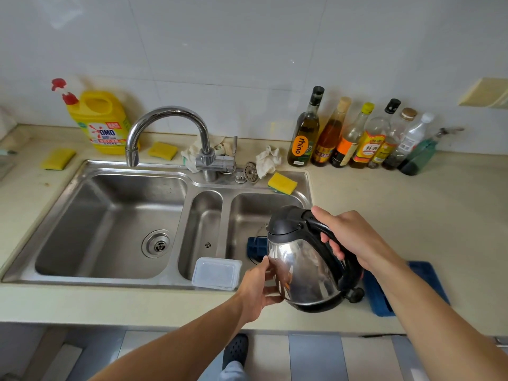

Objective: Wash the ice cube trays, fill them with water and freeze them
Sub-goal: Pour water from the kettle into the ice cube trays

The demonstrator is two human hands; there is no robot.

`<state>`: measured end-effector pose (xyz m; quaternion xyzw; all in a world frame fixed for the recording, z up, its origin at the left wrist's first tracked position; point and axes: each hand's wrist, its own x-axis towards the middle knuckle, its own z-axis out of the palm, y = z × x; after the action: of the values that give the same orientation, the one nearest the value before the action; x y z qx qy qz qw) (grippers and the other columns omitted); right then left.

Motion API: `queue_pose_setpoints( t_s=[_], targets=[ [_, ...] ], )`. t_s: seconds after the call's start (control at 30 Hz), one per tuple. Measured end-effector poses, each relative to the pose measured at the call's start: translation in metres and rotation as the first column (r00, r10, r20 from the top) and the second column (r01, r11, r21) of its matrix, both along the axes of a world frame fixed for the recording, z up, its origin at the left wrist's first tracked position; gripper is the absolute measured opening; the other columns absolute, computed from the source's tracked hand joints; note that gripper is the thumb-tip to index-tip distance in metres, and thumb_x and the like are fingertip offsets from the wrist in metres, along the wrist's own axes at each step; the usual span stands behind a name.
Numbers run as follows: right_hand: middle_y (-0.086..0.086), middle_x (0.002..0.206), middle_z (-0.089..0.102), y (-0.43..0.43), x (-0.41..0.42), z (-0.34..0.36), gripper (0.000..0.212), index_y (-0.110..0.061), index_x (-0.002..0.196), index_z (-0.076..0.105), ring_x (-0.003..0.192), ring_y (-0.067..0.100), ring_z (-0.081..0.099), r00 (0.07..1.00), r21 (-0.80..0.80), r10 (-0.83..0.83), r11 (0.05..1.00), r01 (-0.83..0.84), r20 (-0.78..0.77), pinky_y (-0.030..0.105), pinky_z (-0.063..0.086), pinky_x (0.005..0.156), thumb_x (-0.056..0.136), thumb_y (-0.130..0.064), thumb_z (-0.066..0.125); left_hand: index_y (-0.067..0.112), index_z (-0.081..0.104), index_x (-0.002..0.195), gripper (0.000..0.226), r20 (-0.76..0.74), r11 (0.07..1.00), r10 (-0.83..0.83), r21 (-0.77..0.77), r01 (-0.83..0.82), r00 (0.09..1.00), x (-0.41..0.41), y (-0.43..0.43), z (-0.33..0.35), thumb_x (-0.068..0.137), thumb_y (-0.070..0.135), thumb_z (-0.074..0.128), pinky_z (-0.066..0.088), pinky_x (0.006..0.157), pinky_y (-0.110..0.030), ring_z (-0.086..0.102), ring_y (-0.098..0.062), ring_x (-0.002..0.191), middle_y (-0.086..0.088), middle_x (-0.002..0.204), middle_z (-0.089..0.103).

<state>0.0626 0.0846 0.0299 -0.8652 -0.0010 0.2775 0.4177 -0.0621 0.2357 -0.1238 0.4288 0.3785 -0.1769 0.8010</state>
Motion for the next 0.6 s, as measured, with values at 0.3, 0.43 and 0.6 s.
queue_pose_setpoints(
  t_s=[0.3,0.43,0.6],
  targets=[
    [0.008,0.048,0.054,-0.004,0.000,-0.004,0.064,-0.007,0.063,0.067,0.041,0.021,0.048,0.999,0.037,-0.033,0.999,0.032,0.024,0.027,0.045,0.050,0.091,-0.063,0.059,0.010,0.069,0.102,0.048,0.016,0.999,-0.016,0.032,0.015,1.000,0.007,0.003,0.001,0.107,0.047,0.039,0.055,0.096,-0.050,0.065,-0.033,0.108,-0.016,0.114,0.072],
    [0.011,0.050,0.054,-0.011,0.003,-0.007,0.065,-0.004,0.062,0.066,0.042,0.022,0.047,0.993,0.101,-0.107,0.990,0.102,0.041,0.030,0.044,0.050,0.089,-0.064,0.060,0.010,0.073,0.099,0.047,0.056,0.996,-0.034,0.087,0.029,0.998,0.022,0.012,0.006,0.107,0.045,0.042,0.060,0.082,-0.045,0.069,-0.033,0.106,-0.015,0.108,0.075],
    [0.013,0.050,0.055,-0.023,0.011,-0.014,0.067,-0.007,0.058,0.066,0.042,0.023,0.048,0.954,0.205,-0.288,0.942,0.266,0.083,0.032,0.044,0.049,0.090,-0.066,0.060,0.015,0.070,0.112,0.027,0.172,0.896,-0.168,0.437,0.078,0.971,0.058,0.026,0.026,0.105,0.034,0.052,0.057,0.095,-0.051,0.070,-0.029,0.106,-0.010,0.108,0.075]
  ],
)
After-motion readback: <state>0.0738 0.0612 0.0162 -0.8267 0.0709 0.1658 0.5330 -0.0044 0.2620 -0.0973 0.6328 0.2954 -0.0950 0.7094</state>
